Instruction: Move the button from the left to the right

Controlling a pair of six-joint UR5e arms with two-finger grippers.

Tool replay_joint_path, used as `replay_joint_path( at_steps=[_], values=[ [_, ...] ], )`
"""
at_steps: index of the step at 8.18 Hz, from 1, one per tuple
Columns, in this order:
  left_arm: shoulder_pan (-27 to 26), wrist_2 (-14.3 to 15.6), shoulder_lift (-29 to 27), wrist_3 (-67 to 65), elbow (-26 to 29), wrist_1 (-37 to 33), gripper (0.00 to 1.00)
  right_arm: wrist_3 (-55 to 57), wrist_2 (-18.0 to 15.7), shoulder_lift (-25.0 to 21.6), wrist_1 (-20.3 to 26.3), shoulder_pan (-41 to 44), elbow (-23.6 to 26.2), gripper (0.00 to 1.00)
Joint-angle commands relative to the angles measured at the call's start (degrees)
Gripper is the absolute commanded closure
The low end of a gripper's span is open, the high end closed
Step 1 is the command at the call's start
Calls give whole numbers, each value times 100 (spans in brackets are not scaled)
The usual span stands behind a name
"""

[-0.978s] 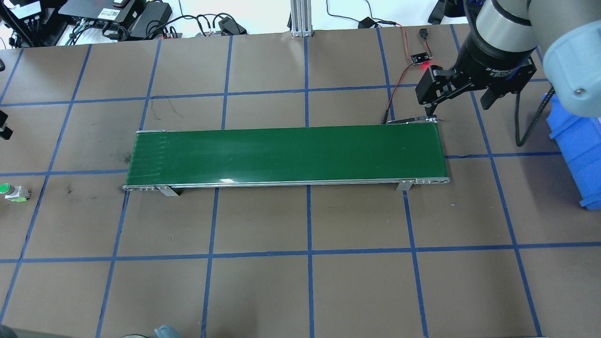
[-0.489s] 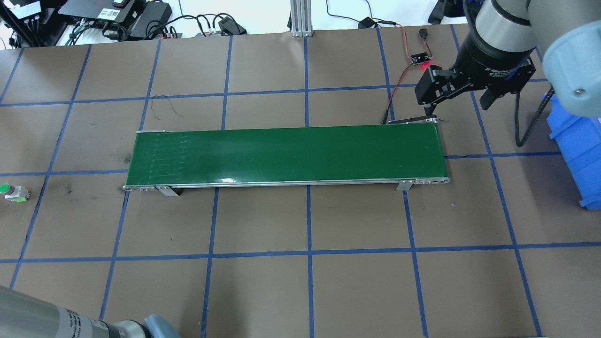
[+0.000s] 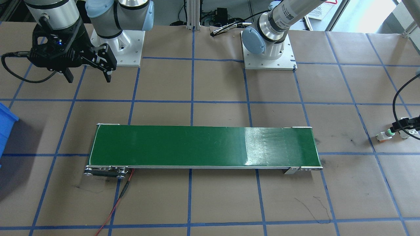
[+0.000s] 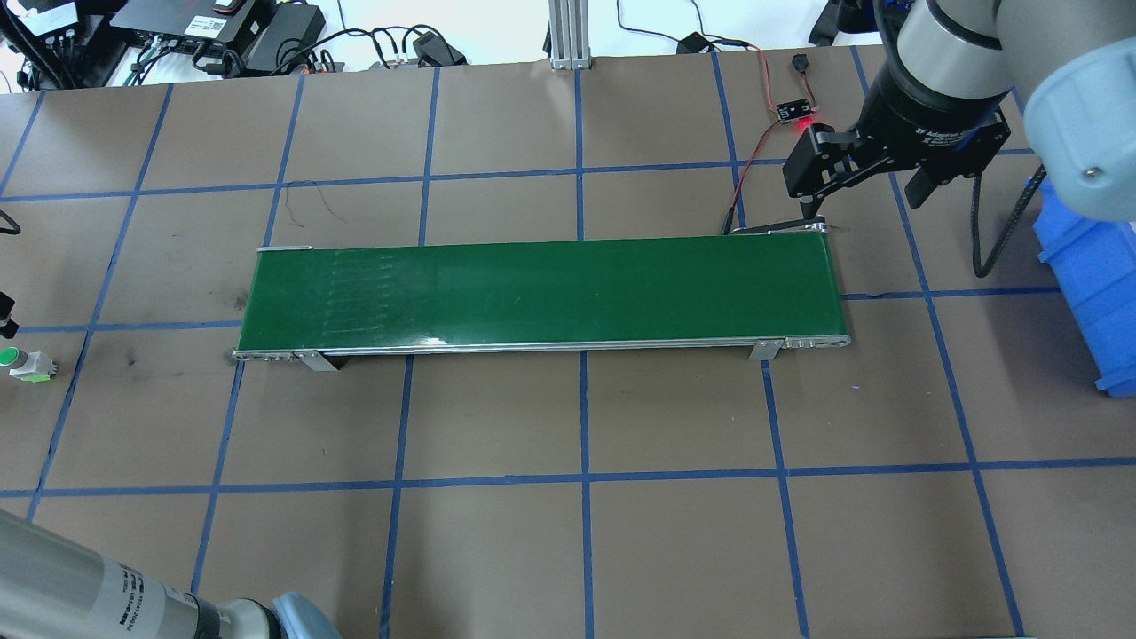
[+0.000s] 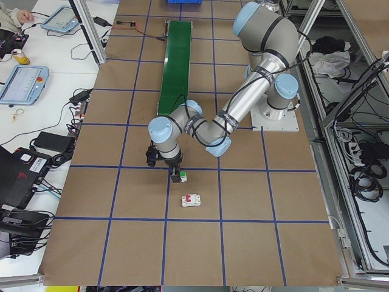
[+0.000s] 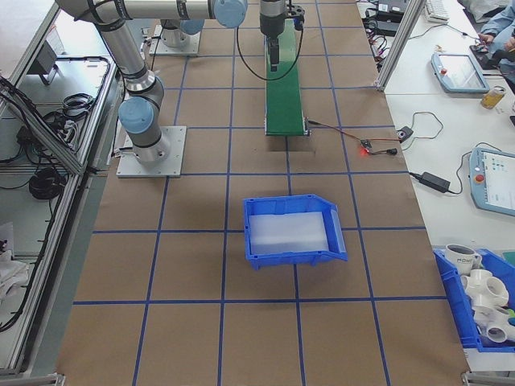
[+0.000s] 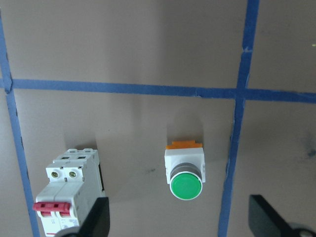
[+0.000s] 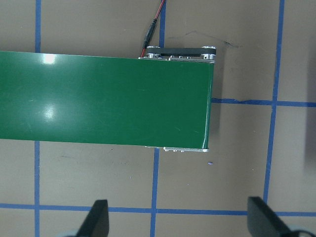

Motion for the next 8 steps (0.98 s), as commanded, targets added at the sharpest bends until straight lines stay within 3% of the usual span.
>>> replay_joint_path(
  at_steps=[1, 3, 6, 8],
  values=[
    [3, -14, -157, -285, -116, -41, 0, -6, 11, 5, -10, 5, -6, 0],
    [3, -6, -174, -294, -423, 81, 0, -15, 2, 5, -2, 5, -6, 0],
    [3, 21, -210, -181, -451, 169, 1, -15, 2, -4, -2, -4, -5, 0],
    [3, 91, -350, 240, -451, 616, 0, 11, 37, 14, -19, 5, 3, 0]
  ],
)
